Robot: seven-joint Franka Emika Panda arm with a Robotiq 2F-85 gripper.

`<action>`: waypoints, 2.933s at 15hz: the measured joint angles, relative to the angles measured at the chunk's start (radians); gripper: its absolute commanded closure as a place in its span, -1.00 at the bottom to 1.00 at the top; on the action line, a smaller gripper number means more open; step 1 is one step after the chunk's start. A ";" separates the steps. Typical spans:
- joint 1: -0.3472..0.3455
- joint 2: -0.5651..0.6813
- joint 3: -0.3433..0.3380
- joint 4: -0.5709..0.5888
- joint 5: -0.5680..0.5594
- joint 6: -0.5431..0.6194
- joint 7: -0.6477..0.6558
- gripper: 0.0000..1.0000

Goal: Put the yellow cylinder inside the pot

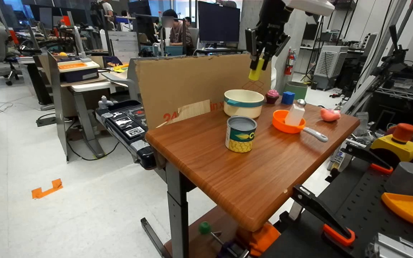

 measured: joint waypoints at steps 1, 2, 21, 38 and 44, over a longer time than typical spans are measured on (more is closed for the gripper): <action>0.000 0.013 0.000 0.008 -0.014 0.000 0.008 0.81; 0.000 0.024 0.000 0.016 -0.027 0.000 0.016 0.81; 0.007 0.081 -0.019 0.088 -0.128 -0.162 0.066 0.81; -0.001 0.084 -0.007 0.090 -0.030 -0.159 0.033 -0.39; -0.001 0.088 -0.015 0.093 -0.030 -0.160 0.039 -1.00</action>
